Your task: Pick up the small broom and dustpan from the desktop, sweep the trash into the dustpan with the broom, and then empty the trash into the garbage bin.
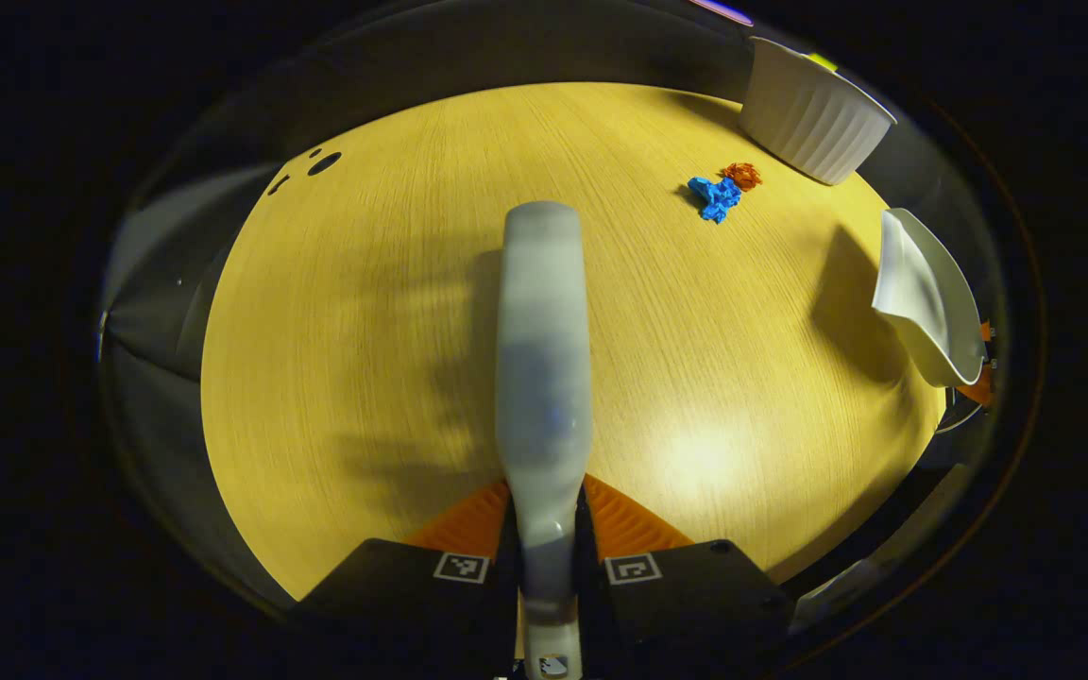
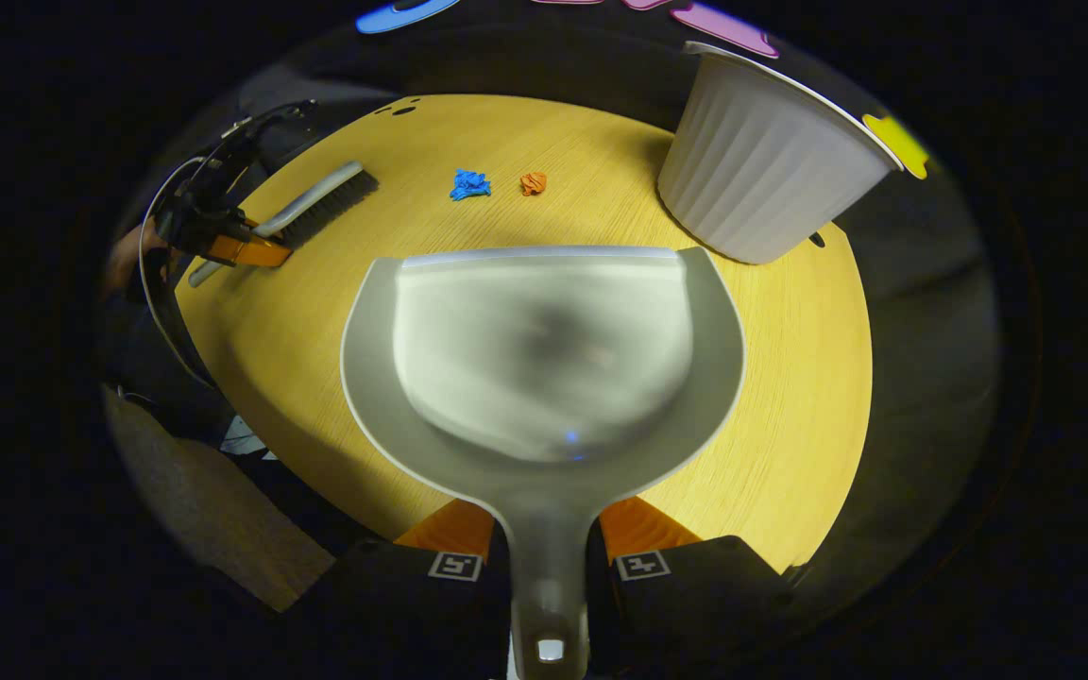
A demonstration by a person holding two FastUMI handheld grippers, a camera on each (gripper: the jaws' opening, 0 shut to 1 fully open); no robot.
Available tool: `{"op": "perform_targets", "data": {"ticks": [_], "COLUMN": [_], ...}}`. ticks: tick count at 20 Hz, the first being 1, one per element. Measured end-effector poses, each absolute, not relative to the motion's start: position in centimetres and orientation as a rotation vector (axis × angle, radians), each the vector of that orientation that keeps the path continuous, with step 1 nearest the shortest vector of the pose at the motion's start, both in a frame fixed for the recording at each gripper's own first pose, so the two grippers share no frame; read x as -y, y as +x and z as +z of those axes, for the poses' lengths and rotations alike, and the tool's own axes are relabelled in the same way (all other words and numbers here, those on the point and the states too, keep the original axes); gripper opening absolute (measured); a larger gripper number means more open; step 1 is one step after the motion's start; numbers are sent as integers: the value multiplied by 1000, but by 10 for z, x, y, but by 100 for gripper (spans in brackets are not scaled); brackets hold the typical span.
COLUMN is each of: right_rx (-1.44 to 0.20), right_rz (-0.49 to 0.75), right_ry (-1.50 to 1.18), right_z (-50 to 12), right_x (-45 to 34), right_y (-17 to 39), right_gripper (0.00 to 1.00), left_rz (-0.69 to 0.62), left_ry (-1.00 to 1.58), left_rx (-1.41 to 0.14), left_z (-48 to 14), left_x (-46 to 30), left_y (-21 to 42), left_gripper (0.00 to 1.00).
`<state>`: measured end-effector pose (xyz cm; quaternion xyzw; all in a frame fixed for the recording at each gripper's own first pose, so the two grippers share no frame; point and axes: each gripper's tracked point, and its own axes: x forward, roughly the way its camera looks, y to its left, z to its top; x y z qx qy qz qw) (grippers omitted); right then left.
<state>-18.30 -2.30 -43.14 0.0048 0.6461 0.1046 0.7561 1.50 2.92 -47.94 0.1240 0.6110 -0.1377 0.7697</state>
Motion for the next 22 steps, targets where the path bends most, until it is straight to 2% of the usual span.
{"op": "perform_targets", "data": {"ticks": [4,5,10,17,18,19,22], "right_rx": [-1454,-1475,-1529,-1553,-1560,-1564,-1572], "right_rz": [283,290,323,341,344,349,354], "right_ry": [-13,-10,-16,-20,-21,-13,9], "right_z": [-437,-439,-451,-463,-465,-466,-468], "right_x": [16,16,17,20,20,20,21], "right_y": [-170,-168,-165,-161,-161,-161,-160], "right_gripper": [36,36,36,36,40,36,36], "left_rz": [-337,-343,-388,-464,-480,-494,-537], "left_ry": [296,293,363,436,451,464,489], "left_rx": [-1271,-1260,-1210,-1183,-1176,-1172,-1163], "left_z": [-468,-465,-453,-459,-461,-462,-462], "left_x": [-12,-5,27,76,84,91,109], "left_y": [49,61,121,160,164,166,170], "left_gripper": [26,29,27,26,26,26,26]}}
